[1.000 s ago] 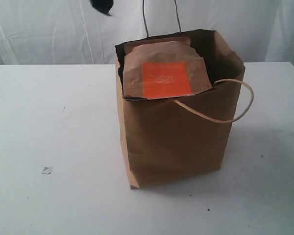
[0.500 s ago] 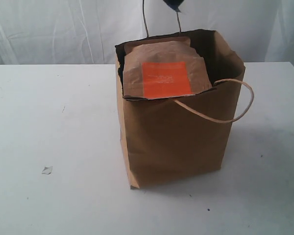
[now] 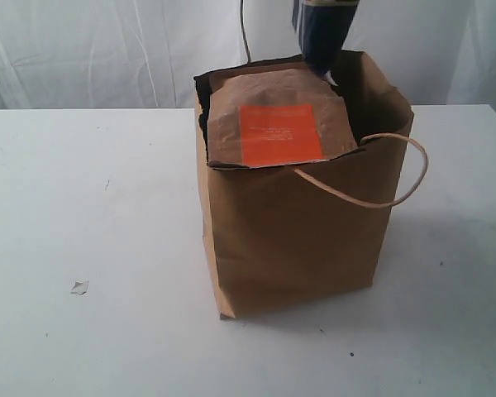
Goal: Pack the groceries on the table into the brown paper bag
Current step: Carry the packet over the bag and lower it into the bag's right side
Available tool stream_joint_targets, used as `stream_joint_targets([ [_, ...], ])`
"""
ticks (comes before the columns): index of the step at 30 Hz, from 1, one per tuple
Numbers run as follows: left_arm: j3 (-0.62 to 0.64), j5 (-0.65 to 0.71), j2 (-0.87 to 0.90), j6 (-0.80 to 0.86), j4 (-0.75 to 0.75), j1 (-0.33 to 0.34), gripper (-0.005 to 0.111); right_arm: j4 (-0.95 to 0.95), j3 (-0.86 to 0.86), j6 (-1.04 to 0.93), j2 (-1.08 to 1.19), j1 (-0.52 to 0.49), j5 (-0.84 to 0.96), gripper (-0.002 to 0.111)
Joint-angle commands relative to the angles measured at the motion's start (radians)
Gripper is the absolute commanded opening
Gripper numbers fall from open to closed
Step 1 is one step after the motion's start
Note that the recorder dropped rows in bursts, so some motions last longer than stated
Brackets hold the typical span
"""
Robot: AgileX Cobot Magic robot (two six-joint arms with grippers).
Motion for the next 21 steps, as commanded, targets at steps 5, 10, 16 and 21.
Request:
stream_joint_targets([
  [5, -0.019, -0.085, -0.006, 0.156, -0.156, -0.072, 0.001, -0.006, 0.004, 0.000, -0.006, -0.004, -0.009, 0.000],
  [10, -0.019, -0.089, 0.011, 0.158, -0.156, -0.075, 0.001, -0.006, 0.004, 0.000, -0.006, -0.004, -0.009, 0.000],
  [16, -0.019, -0.081, 0.049, 0.156, -0.183, -0.081, 0.001, -0.006, 0.004, 0.000, -0.006, -0.004, -0.009, 0.000],
  [21, -0.019, -0.072, 0.063, 0.158, -0.175, -0.099, 0.001, -0.006, 0.004, 0.000, -0.006, -0.004, -0.009, 0.000],
])
